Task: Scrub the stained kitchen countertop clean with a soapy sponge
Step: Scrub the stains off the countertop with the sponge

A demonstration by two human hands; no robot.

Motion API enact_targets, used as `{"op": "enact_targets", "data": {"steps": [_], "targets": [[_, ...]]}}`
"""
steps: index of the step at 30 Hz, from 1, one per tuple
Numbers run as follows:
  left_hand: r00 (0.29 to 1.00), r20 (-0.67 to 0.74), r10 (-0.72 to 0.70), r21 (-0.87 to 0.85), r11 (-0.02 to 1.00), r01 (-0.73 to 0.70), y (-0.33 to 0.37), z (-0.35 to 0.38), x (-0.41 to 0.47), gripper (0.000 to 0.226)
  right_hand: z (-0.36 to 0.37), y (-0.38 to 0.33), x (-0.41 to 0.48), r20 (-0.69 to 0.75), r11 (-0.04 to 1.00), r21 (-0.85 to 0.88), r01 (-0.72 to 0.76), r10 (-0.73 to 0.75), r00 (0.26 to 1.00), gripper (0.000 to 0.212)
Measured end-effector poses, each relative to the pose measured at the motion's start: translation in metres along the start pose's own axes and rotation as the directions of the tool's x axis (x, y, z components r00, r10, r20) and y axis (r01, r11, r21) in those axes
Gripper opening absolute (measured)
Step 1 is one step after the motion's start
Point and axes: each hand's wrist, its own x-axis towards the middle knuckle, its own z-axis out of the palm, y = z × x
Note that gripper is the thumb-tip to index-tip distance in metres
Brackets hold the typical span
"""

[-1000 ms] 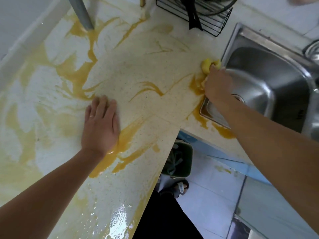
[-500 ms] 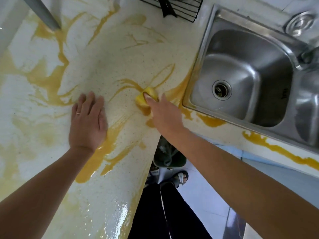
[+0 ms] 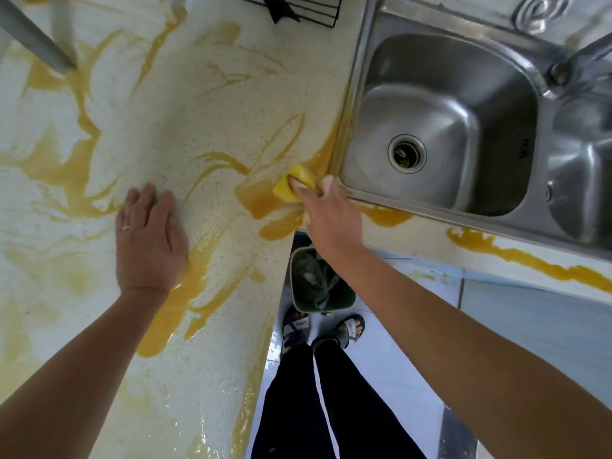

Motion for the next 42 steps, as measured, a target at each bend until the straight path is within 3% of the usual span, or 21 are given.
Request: {"op": "enact_targets", "data": {"steps": [3,7,10,13,20,24,27,31,34,36,40,42], "targets": [[1.000,0.002,0.006,0.012,1.000,-0.006,-0.004,-0.001,0.001,0.046,-0.001,-0.005,0.008,0.024,1.000,0.011,-0.013,0.013,1.000,0.050],[1.000,0.011,-0.010,0.009,1.000,0.010,0.002,0.001,-0.003,0.047,-0.008,0.043,-0.009,0.044,0.998,-0.064,0.003,0.000,0.999,0.053],[1.000,0.008,0.007,0.008,1.000,-0.007,0.001,-0.001,0.001,0.046,-0.012,0.076,-0.025,0.064,0.992,-0.032,-0.119,0.121,0.991,0.056],[1.000,0.023,-0.010,0.023,1.000,0.010,0.000,-0.002,0.001,0.046,-0.008,0.065,-0.023,0.007,0.982,-0.067,-0.176,0.177,0.984,0.060],[0.997,0.050,-0.061,0.032,0.998,0.059,0.004,-0.003,0.003,0.050,0.001,-0.030,0.020,0.034,0.999,0.041,0.033,-0.035,0.999,0.044],[0.996,0.059,-0.070,0.038,0.997,0.067,0.003,-0.004,0.002,0.050,-0.003,-0.026,0.028,0.103,0.998,0.036,0.058,-0.061,0.993,0.038],[0.995,0.064,-0.070,0.034,0.997,0.068,0.005,-0.005,0.002,0.050,-0.007,-0.009,0.017,0.077,0.998,-0.023,0.062,-0.060,0.995,0.042],[0.994,0.070,-0.082,0.040,0.996,0.079,0.005,-0.007,0.002,0.050,-0.006,-0.012,0.010,0.017,0.997,0.003,-0.071,0.071,0.997,0.046],[0.994,0.073,-0.083,0.037,0.996,0.080,0.005,-0.007,0.001,0.049,-0.001,-0.039,0.025,0.034,0.961,0.149,-0.231,0.228,0.973,0.037],[0.994,0.067,-0.082,0.031,0.996,0.080,0.004,-0.006,0.002,0.048,0.003,-0.061,0.028,0.044,0.945,0.208,-0.252,0.249,0.968,0.034],[0.993,0.074,-0.089,0.036,0.996,0.086,0.002,-0.004,0.003,0.050,0.017,-0.100,0.002,0.094,0.970,0.243,0.006,-0.030,0.995,0.045],[0.992,0.084,-0.093,0.039,0.995,0.090,0.001,-0.004,0.003,0.051,0.022,-0.112,-0.020,0.135,0.942,0.266,0.204,-0.245,0.960,0.044]]}}
